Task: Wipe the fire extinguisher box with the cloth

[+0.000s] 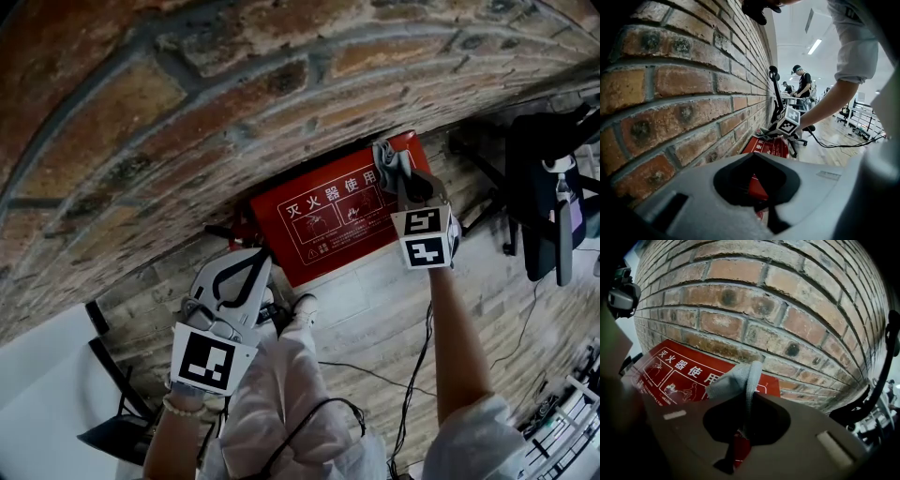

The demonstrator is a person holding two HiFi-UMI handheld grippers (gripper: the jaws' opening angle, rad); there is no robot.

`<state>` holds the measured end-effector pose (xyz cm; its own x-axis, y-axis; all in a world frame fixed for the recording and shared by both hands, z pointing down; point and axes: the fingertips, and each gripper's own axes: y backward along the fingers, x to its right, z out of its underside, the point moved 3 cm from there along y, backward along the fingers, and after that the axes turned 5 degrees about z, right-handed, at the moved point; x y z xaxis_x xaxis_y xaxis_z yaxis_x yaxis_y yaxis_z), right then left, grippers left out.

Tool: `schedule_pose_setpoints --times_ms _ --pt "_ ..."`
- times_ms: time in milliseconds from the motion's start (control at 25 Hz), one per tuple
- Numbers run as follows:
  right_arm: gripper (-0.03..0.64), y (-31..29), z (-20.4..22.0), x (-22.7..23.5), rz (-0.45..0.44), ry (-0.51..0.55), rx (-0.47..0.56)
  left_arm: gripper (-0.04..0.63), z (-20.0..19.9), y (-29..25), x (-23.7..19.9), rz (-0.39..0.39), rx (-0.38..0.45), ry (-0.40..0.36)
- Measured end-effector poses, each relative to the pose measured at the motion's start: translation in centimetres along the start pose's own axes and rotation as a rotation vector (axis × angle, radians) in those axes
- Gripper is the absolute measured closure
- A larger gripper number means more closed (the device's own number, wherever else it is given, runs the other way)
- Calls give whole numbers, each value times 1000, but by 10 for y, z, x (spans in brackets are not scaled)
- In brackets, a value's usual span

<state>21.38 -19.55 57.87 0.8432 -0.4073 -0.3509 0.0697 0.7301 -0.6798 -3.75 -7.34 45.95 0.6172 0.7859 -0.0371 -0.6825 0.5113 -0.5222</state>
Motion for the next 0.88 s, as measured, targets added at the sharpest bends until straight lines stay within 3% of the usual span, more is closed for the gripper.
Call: schedule_pose_setpoints --times_ms 880 --pt "598 -11 29 60 113 -37 -109 598 3 -2 5 13 -4 -12"
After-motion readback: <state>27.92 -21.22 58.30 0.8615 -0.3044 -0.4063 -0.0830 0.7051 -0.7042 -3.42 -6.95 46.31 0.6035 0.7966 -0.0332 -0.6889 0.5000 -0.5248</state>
